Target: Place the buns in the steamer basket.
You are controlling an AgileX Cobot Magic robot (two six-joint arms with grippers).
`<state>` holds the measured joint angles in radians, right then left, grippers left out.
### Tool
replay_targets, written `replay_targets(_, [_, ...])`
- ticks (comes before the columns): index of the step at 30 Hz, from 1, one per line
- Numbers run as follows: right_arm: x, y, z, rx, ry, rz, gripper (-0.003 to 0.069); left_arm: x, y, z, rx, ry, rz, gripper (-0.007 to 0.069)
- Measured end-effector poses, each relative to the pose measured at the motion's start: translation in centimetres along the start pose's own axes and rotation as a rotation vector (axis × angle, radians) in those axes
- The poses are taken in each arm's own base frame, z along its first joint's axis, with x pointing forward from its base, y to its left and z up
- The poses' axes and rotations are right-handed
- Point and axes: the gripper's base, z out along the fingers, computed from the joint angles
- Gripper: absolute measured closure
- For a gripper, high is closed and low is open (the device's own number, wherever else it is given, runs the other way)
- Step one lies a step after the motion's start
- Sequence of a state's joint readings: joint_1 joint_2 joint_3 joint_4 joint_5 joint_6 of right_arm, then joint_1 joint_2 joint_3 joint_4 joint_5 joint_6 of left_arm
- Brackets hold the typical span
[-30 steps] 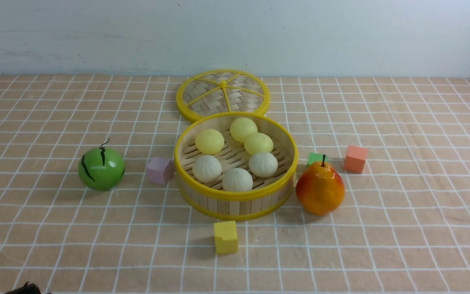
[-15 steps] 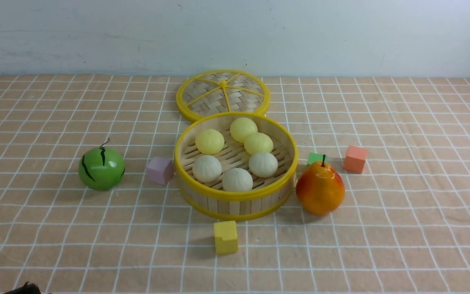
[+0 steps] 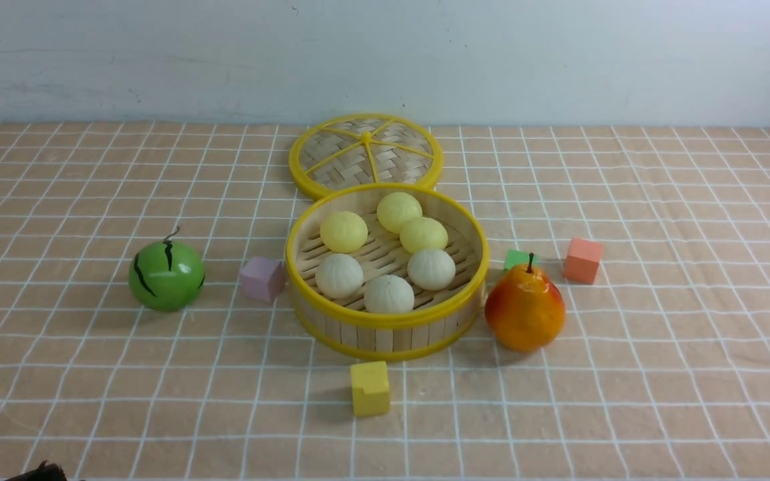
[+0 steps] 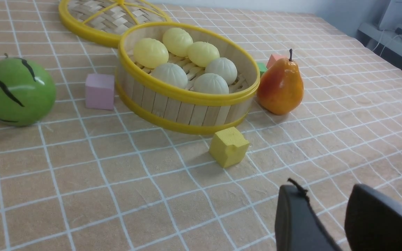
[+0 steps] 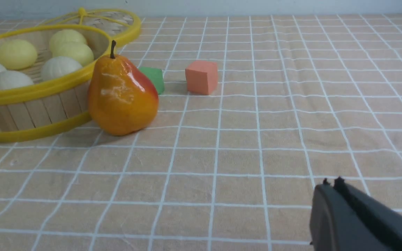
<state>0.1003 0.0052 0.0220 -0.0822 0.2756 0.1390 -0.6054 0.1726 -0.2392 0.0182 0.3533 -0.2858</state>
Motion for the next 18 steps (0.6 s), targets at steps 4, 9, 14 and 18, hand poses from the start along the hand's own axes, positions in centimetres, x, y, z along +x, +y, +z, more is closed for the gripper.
replay_targets(4, [0.82,-0.12,-0.12,0.013,0.079,0.007,0.0678,0.01,0.0,0.05,-0.001,0.003,0.0,0.0408])
replay_targets(9, [0.84,-0.13,-0.14,0.014,0.087,0.007,0.0678,0.01,0.0,0.06,-0.001,0.004,0.0,0.0407])
replay_targets(14, [0.82,-0.13,-0.15,0.014,0.088,0.009,0.0677,0.01,0.0,0.06,-0.001,0.004,0.0,0.0401])
replay_targets(18, [0.84,-0.13,-0.16,0.014,0.089,0.009,0.0676,0.01,0.0,0.06,-0.001,0.004,0.0,0.0396])
